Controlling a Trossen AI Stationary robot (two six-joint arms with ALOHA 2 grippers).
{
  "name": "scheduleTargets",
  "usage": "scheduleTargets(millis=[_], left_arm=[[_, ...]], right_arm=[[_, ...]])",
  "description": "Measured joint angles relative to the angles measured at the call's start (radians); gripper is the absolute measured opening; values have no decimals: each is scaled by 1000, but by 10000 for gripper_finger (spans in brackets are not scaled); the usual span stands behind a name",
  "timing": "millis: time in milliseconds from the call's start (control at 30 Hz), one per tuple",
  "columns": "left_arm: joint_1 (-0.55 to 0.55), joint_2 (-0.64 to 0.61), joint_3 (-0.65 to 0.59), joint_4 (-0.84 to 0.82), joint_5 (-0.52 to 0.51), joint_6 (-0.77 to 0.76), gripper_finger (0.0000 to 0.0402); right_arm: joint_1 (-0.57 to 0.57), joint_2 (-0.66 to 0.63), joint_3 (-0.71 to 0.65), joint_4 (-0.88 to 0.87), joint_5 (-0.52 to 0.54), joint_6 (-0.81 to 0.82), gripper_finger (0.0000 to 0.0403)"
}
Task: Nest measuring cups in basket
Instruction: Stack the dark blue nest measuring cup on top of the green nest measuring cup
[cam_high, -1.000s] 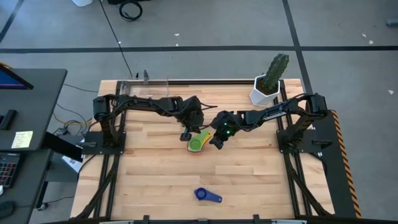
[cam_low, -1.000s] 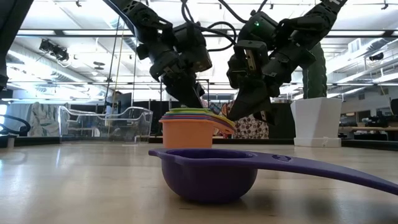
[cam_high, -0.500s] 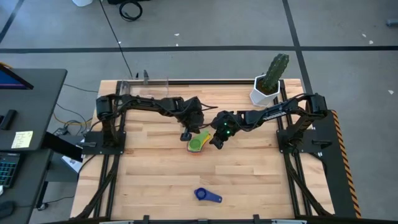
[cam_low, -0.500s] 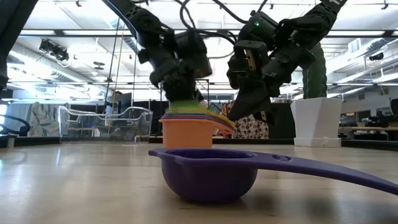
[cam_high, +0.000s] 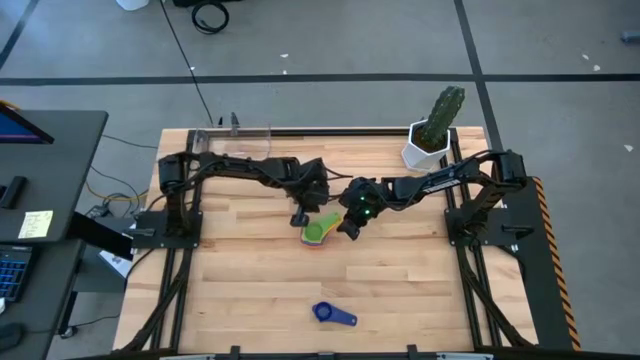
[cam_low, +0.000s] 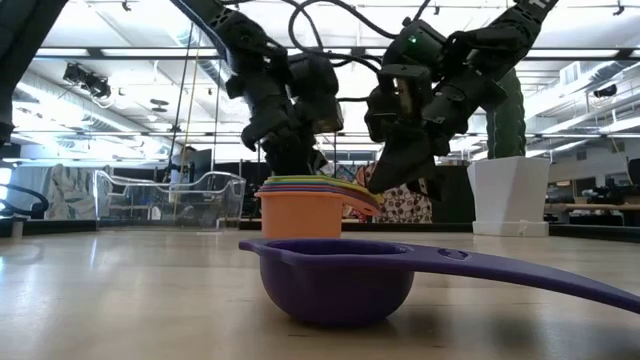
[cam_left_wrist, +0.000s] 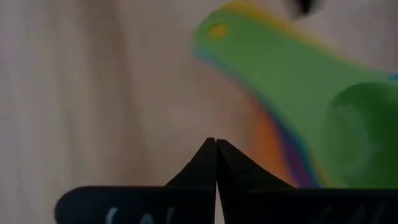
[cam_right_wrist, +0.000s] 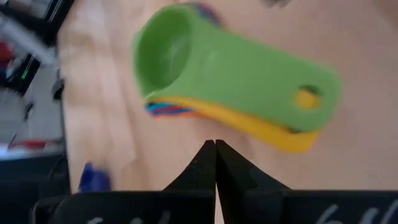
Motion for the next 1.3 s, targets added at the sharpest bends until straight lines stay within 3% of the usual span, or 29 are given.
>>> scheduleTargets(millis=[133,300,433,567,733,867,1033,1300], left_arm=[[62,-1,105,-170,-91,-4,4],[146,-2,265,-421,-31,-53,4],[171,-2,402,-614,34,-79,4],[156,-2,547,-804,35,-81,4],[95,-2,728,-1003,39,-166,4],[12,-3,839,-1114,53,-261,4],[-120,-45,847,-1113,137,-407,4],[-321,-58,845,-1112,53,-612,4]], right_arm=[[0,-49,0,-29,-100,-73,4],[1,-214,0,-179,-119,-176,3],[26,-398,19,-446,-46,-250,2],[96,-542,97,-741,80,-319,2],[212,-609,197,-974,189,-332,2],[299,-595,239,-1104,213,-327,2],[383,-566,240,-1156,189,-311,2],[458,-563,240,-1118,213,-202,3]])
